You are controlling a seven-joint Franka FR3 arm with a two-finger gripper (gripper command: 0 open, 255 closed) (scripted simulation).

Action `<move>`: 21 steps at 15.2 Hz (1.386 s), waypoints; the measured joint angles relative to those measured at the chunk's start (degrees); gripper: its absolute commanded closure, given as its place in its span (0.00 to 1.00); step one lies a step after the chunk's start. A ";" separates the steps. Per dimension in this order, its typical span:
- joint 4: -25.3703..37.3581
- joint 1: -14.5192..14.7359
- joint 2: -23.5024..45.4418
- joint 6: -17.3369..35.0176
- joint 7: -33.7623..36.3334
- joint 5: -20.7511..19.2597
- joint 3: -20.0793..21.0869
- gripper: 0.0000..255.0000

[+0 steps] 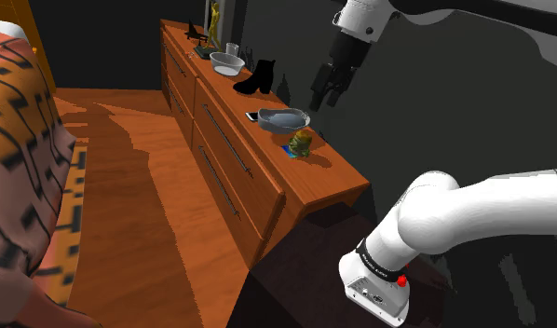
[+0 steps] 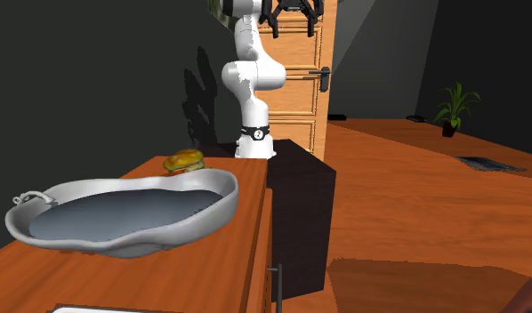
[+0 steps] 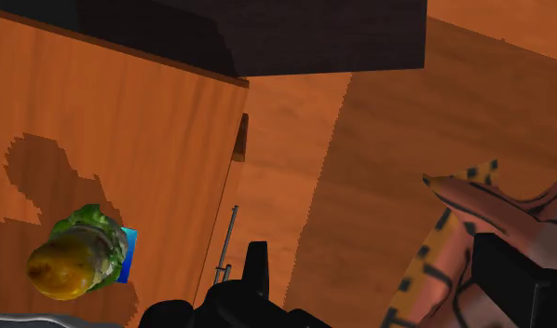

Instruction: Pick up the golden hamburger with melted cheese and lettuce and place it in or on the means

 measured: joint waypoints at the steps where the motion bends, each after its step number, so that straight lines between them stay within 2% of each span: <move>1: 0.00 0.00 0.00 0.00 0.00 0.00 0.00 0.00; 6: -0.97 -2.32 4.34 4.63 -1.00 -0.34 -3.37 0.00; 11: -0.87 -5.27 10.92 10.12 -3.38 -0.62 -8.44 0.00; 17: -0.42 -7.90 19.68 16.94 -5.95 0.85 -13.80 0.00; 21: 2.21 -9.40 26.66 19.93 -8.37 2.94 -17.53 0.00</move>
